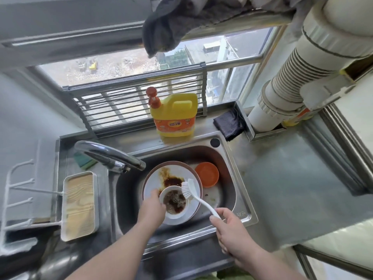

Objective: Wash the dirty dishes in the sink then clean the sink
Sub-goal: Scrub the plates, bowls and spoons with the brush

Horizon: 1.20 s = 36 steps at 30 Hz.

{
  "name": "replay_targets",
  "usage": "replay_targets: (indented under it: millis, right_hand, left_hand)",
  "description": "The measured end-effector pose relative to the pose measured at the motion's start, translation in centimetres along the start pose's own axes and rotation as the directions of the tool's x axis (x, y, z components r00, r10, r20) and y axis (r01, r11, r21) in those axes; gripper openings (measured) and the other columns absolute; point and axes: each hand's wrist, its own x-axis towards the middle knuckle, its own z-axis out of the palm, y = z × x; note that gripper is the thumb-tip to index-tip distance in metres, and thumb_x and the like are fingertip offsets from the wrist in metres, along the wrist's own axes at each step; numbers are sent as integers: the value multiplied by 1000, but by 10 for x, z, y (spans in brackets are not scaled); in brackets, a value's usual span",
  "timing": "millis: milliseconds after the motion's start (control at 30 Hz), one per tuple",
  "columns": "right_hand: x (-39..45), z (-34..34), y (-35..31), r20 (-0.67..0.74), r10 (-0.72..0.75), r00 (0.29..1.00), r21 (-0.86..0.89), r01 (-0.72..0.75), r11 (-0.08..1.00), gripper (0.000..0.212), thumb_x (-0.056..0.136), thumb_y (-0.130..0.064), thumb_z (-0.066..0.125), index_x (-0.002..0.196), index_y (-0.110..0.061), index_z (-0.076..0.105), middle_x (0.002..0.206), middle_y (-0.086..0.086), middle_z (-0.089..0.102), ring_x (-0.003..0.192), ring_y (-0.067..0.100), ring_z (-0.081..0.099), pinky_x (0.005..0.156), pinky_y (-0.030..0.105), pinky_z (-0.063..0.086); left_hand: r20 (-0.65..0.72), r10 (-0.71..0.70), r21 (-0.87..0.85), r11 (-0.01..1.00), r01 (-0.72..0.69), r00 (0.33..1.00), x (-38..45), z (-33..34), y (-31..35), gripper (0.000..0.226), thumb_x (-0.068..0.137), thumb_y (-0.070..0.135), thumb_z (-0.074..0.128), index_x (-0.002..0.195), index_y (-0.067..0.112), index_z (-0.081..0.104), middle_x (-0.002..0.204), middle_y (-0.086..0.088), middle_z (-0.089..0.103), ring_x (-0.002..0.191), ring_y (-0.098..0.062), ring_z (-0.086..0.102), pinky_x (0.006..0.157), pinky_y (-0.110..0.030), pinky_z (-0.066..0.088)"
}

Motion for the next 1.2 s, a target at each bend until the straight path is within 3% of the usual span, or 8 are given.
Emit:
replay_targets:
  millis: [233, 433, 533, 633, 767, 967, 1067, 1200]
  right_hand:
    - [-9, 11, 2, -106, -11, 994, -86, 2, 996, 11, 98, -21, 61, 95, -12, 56, 51, -2, 37, 40, 15, 30, 41, 25, 27]
    - [37, 39, -25, -188, -128, 974, -549, 4, 836, 7, 83, -25, 61, 80, -24, 55, 75, -7, 64, 66, 16, 57, 59, 29, 44]
    - [79, 69, -27, -177, -133, 975, -542, 16, 840, 13, 88, -26, 70, 99, -27, 63, 92, -5, 69, 82, 14, 64, 68, 28, 51]
    - [103, 89, -14, -301, -125, 945, -486, -39, 873, 26, 90, -26, 77, 111, -29, 63, 95, -8, 68, 85, 13, 65, 55, 20, 45]
    - [106, 103, 1, -468, -126, 875, -414, -91, 906, 21, 93, -19, 74, 106, -27, 60, 98, -4, 68, 86, 17, 65, 59, 25, 53]
    - [100, 111, 1, -547, -114, 830, -435, -165, 885, 21, 90, -10, 71, 104, -21, 58, 99, 0, 65, 90, 23, 64, 72, 32, 55]
    - [99, 116, -1, -520, -109, 847, -483, -186, 856, 27, 86, -8, 70, 100, -23, 52, 95, 0, 61, 86, 23, 58, 71, 30, 51]
    - [94, 123, -1, -513, -45, 857, -392, -187, 901, 29, 84, -7, 68, 102, -25, 53, 97, 2, 63, 86, 24, 60, 69, 30, 52]
  left_hand:
    - [53, -30, -170, 985, 39, 998, 1, -7, 7, 30, 100, 9, 55, 120, 30, 46, 101, -5, 58, 84, -25, 66, 57, -39, 66]
    - [46, 78, -247, 967, -64, 996, -6, -6, 2, 36, 100, 9, 54, 124, 33, 45, 103, -1, 61, 84, -19, 66, 60, -31, 61]
    - [31, 80, -264, 962, -69, 996, -5, 0, -2, 38, 99, 10, 55, 126, 35, 46, 103, 2, 62, 86, -18, 65, 65, -29, 58]
    - [-35, 43, -264, 963, -51, 998, -4, 8, -6, 44, 99, 11, 55, 137, 33, 47, 112, -2, 62, 90, -19, 66, 68, -29, 54]
    - [-104, -67, -268, 963, 37, 992, -16, 19, 4, 57, 101, 5, 52, 150, 32, 44, 140, -3, 49, 108, -18, 53, 94, -32, 52]
    - [-52, -117, -171, 980, 106, 992, -31, 19, 22, 73, 96, 7, 57, 155, 35, 25, 142, -5, 38, 117, -28, 53, 96, -36, 49]
    - [-46, -41, -160, 987, 33, 998, -28, 16, 25, 58, 96, 5, 56, 145, 24, 33, 137, -10, 47, 112, -29, 56, 89, -35, 49]
    - [12, -16, -224, 974, 19, 1000, -19, 0, 26, 53, 92, 5, 52, 128, 40, 37, 117, -3, 59, 100, -23, 58, 76, -34, 52]
